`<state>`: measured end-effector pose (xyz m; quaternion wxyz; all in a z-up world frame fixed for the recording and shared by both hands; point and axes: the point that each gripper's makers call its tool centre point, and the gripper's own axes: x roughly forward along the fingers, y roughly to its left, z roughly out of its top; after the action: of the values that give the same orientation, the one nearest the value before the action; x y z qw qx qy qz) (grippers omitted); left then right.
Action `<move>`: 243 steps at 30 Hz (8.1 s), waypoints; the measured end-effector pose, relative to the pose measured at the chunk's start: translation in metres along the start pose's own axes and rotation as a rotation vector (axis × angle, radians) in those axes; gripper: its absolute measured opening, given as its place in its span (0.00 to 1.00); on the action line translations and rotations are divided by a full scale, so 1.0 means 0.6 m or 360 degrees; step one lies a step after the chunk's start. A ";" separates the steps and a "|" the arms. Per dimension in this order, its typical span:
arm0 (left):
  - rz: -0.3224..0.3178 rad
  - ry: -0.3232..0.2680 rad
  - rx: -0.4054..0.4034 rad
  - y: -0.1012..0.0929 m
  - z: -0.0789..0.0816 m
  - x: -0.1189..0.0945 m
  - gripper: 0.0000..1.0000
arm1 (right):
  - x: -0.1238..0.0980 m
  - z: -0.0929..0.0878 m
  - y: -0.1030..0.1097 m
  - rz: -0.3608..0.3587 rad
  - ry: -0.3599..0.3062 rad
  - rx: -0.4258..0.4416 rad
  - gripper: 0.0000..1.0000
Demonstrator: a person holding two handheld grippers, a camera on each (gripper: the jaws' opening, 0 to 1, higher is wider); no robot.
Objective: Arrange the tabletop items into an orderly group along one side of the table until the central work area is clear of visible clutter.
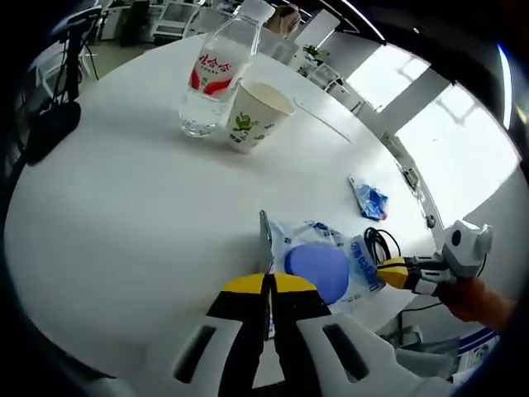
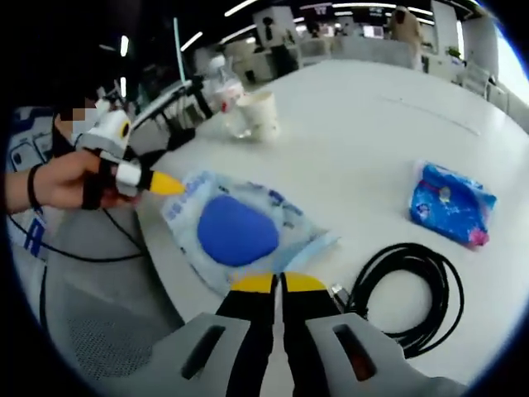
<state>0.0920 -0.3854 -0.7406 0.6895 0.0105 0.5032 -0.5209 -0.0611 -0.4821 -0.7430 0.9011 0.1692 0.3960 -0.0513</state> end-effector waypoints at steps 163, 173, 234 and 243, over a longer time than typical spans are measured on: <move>-0.0021 -0.0246 -0.0227 -0.047 0.184 0.163 0.02 | 0.070 0.170 -0.199 -0.0037 -0.0157 0.0339 0.01; 0.0002 -0.0238 -0.0299 -0.031 0.180 0.175 0.02 | 0.088 0.169 -0.215 -0.0061 -0.0143 0.0359 0.00; -0.0016 -0.0172 -0.0327 -0.010 0.074 0.069 0.16 | -0.026 0.072 -0.217 -0.0247 -0.0195 0.0364 0.09; 0.0000 -0.0171 -0.0158 -0.016 0.053 0.038 0.18 | -0.053 0.050 -0.223 -0.0273 -0.0251 0.0444 0.08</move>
<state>0.1055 -0.4234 -0.7361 0.7151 -0.0516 0.4907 -0.4951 -0.0920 -0.6191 -0.7362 0.8894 0.2536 0.3263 -0.1956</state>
